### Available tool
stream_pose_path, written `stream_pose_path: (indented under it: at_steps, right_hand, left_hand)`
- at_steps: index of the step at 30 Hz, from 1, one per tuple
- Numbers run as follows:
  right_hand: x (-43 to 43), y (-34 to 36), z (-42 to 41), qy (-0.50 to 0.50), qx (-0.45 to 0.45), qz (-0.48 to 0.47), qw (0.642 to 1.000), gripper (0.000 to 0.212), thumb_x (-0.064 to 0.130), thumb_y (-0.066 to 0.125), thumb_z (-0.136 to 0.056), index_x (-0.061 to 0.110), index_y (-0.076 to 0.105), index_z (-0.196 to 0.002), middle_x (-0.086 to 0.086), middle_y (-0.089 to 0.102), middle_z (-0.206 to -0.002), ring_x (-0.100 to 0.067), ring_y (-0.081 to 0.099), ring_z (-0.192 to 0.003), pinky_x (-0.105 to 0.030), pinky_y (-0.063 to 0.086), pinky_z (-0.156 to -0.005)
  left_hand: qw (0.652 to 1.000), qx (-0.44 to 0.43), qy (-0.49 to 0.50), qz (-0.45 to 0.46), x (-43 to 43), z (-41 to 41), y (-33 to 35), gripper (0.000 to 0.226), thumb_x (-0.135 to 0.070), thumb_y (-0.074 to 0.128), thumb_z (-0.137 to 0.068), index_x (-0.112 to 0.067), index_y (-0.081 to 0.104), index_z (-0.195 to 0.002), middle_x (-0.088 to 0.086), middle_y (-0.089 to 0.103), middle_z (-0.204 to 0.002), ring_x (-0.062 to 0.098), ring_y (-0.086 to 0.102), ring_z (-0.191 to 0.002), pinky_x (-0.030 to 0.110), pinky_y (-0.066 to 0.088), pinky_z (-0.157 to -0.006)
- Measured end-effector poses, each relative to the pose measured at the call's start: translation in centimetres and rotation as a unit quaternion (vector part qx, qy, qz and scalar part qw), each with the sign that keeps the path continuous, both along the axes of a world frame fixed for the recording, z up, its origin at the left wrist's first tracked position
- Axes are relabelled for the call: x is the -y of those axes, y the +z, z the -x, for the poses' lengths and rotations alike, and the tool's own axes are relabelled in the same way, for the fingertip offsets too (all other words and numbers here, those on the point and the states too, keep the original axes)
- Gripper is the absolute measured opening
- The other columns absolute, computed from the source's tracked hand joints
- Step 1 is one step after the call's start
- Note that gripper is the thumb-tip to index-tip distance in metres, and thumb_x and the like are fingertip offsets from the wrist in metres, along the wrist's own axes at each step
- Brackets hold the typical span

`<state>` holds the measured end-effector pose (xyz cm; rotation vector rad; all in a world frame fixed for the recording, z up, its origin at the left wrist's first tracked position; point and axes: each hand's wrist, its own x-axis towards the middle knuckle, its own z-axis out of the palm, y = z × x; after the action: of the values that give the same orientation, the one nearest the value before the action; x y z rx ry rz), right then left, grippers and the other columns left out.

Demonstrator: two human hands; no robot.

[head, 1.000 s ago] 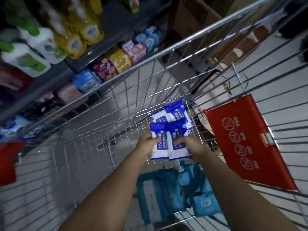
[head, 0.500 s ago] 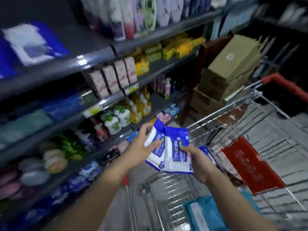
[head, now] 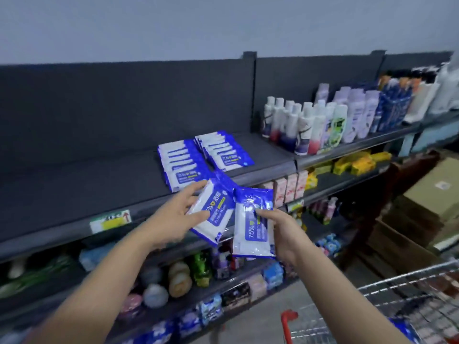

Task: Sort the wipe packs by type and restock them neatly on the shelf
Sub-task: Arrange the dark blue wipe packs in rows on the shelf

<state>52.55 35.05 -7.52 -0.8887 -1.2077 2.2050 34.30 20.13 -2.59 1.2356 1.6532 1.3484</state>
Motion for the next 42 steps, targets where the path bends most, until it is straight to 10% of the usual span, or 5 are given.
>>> stream_pose_path:
  at_steps: [13, 19, 25, 36, 42]
  right_hand:
    - [-12.7, 2.9, 7.1, -0.055, 0.065, -0.169, 0.982, 0.025, -0.006, 0.07, -0.069, 0.011, 0.06, -0.085, -0.012, 0.064, -0.072, -0.021, 0.06, -0.052, -0.023, 0.041, -0.044]
    - [-21.1, 3.9, 8.9, -0.045, 0.028, -0.145, 0.988, 0.021, -0.004, 0.063, -0.077, 0.014, 0.058, -0.087, -0.013, 0.065, -0.086, -0.022, 0.065, -0.064, -0.035, 0.05, -0.063]
    - [-27.0, 5.7, 10.2, -0.046, -0.045, -0.168, 0.984, 0.057, -0.009, 0.055, -0.085, 0.028, 0.055, -0.128, 0.011, 0.069, -0.095, -0.019, 0.068, -0.074, -0.024, 0.052, -0.044]
    - [-29.2, 3.4, 14.8, -0.007, -0.019, -0.172, 0.985, 0.042, -0.013, 0.062, -0.077, 0.021, 0.057, -0.101, -0.006, 0.064, -0.093, -0.017, 0.068, -0.068, -0.032, 0.057, -0.061]
    - [-29.3, 2.3, 15.6, 0.041, 0.002, -0.245, 0.969, 0.042, -0.016, 0.066, -0.074, 0.019, 0.05, -0.091, -0.005, 0.062, -0.086, -0.021, 0.063, -0.07, -0.032, 0.057, -0.062]
  left_hand:
    - [0.974, -0.188, 0.127, -0.016, -14.4, 9.7, 2.0, 0.035, -0.003, 0.067, -0.085, -0.013, 0.062, -0.118, -0.004, 0.064, -0.114, 0.008, 0.058, -0.106, 0.023, 0.043, -0.095]
    - [0.96, -0.256, 0.059, 0.095, -24.6, 12.9, 1.0, 0.042, -0.009, 0.066, -0.087, -0.013, 0.057, -0.128, 0.0, 0.057, -0.127, 0.011, 0.051, -0.12, 0.013, 0.035, -0.093]
    - [0.91, -0.369, -0.032, 0.186, -27.8, 14.0, -0.2, 0.055, -0.031, 0.077, -0.078, -0.019, 0.056, -0.127, -0.004, 0.054, -0.123, 0.013, 0.051, -0.114, 0.021, 0.04, -0.094]
    - [0.832, -0.523, -0.023, 0.183, -27.5, 14.7, -1.1, 0.086, -0.049, 0.073, -0.074, -0.027, 0.031, -0.145, -0.01, 0.035, -0.135, 0.012, 0.031, -0.127, 0.032, 0.042, -0.095]
    - [0.88, -0.437, -0.015, 0.184, -27.7, 15.8, -1.0, 0.087, -0.043, 0.08, -0.071, -0.032, 0.034, -0.145, -0.013, 0.036, -0.129, 0.009, 0.031, -0.125, 0.022, 0.032, -0.088]
